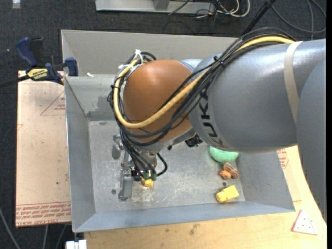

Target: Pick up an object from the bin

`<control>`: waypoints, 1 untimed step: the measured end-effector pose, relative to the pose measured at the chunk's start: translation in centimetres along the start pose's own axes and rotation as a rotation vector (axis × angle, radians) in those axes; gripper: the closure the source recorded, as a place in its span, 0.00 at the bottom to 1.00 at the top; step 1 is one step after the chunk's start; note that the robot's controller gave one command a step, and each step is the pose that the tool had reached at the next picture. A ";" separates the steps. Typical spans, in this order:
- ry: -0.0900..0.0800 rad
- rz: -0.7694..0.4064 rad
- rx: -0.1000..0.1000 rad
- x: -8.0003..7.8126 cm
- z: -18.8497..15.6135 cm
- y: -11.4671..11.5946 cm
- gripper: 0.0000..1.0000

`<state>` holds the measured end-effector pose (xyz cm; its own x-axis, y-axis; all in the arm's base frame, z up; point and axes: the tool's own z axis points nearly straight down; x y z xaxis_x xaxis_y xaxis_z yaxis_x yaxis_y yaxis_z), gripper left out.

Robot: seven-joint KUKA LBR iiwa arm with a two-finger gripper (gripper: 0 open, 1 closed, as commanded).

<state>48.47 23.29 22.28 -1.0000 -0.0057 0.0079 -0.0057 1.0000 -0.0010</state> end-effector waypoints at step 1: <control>-0.008 0.005 -0.002 -0.2 -0.5 -0.1 0.00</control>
Offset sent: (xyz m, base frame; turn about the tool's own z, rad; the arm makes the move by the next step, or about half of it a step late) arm 0.0440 -0.0274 -0.0464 0.1110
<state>48.66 23.15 22.74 -1.0000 -0.0005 0.0004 -0.0005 1.0000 0.0011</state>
